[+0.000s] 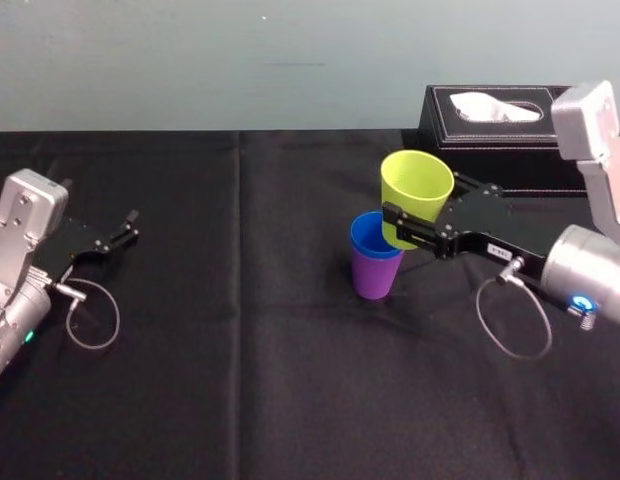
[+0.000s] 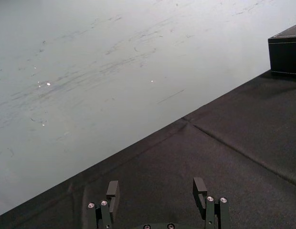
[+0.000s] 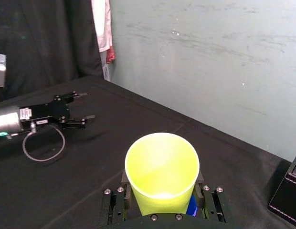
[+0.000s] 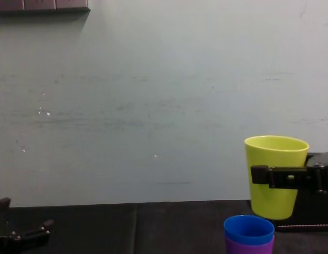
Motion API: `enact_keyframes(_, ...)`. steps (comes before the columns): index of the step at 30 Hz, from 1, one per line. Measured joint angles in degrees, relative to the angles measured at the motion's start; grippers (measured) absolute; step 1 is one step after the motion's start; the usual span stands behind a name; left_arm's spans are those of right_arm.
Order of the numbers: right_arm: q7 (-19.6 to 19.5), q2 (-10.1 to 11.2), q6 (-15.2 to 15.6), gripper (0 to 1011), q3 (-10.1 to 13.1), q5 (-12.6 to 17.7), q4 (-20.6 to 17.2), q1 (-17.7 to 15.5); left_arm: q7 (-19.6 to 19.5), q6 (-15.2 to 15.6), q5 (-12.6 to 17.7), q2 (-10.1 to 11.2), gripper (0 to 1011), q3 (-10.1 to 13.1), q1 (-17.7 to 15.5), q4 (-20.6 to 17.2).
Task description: Stack the three plastic cups sequentially using one hand.
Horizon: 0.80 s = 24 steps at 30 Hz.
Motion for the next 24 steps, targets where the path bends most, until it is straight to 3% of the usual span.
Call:
enact_keyframes(7, 0.32, -1.92, 0.62, 729, -2.47, -0.34, 4.35, 4.15, 0.00, 0.00, 0.00, 0.00, 1011, 0.00, 0.00, 0.00)
enact_keyframes(24, 1.42, -3.53, 0.06, 728, -5.00, -1.36, 9.44, 7.51, 0.00, 0.00, 0.00, 0.00, 1011, 0.00, 0.00, 0.00)
